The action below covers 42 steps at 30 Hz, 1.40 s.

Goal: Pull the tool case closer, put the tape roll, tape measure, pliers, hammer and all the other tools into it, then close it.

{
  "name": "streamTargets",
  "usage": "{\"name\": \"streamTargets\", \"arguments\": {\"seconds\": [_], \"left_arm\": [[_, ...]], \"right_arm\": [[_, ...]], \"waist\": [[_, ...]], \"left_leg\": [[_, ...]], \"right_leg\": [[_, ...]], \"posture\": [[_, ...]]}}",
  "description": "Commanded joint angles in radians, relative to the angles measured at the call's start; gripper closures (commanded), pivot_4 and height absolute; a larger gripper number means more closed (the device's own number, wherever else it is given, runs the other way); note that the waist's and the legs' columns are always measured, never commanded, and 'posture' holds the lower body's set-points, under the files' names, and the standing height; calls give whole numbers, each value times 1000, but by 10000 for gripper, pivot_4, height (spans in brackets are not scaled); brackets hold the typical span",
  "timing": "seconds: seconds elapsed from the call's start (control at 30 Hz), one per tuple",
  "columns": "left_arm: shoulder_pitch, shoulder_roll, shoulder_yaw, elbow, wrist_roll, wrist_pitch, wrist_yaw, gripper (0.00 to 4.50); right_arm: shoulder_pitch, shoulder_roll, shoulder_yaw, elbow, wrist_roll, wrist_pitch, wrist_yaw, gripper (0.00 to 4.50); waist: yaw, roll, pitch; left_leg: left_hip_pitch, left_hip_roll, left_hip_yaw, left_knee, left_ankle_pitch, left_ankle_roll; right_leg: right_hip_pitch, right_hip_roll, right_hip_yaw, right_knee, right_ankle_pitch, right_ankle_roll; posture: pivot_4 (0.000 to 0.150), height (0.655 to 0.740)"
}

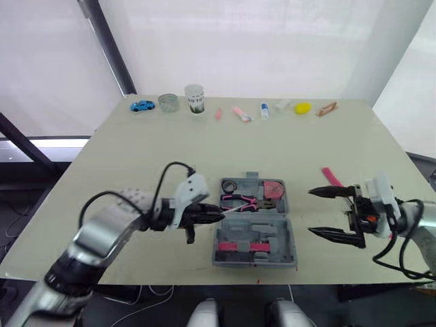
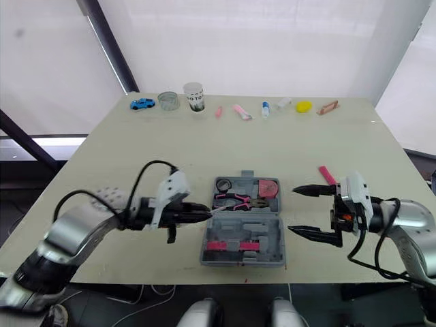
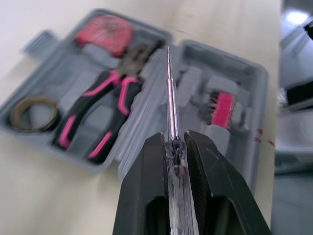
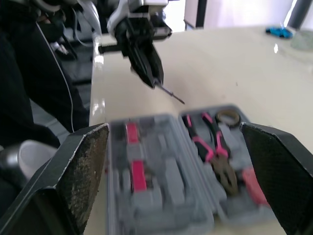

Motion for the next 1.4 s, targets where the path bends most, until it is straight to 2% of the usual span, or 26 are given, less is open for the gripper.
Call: {"name": "streamTargets", "arguments": {"seconds": [0.03,0.17,0.43,0.73,1.4], "left_arm": [[-132,-40,-129,87,84,-4,-80,44128],[-256,-115,-241,208,172,-25,-129,44128],[-369,-213,-361,364,301,-66,-206,44128],[-406,-294,-389,442,367,-36,-207,44128],[-394,-348,-387,496,455,-84,-225,44128]], "right_arm": [[41,-23,-67,-40,2,-22,-15,0],[97,-15,-92,-74,-5,-29,-45,0],[190,-8,-117,-136,-15,-42,-94,0],[226,-13,-132,-148,-17,-54,-113,0],[234,-28,-141,-174,-7,-31,-134,0]], "waist": [[-2,0,0],[-5,0,0],[-4,0,0],[-6,0,0],[-4,0,0]], "left_leg": [[0,0,0,0,0,0],[0,1,0,0,0,0],[0,2,-1,0,0,0],[0,2,-1,1,0,0],[0,2,-1,1,0,0]], "right_leg": [[0,0,0,0,0,0],[0,2,1,1,0,0],[-1,5,2,1,0,0],[-1,5,3,1,0,0],[-1,5,3,1,0,0]], "posture": [[1500,7400],[1500,7400],[1500,7400],[1500,7400],[1500,7400]]}}
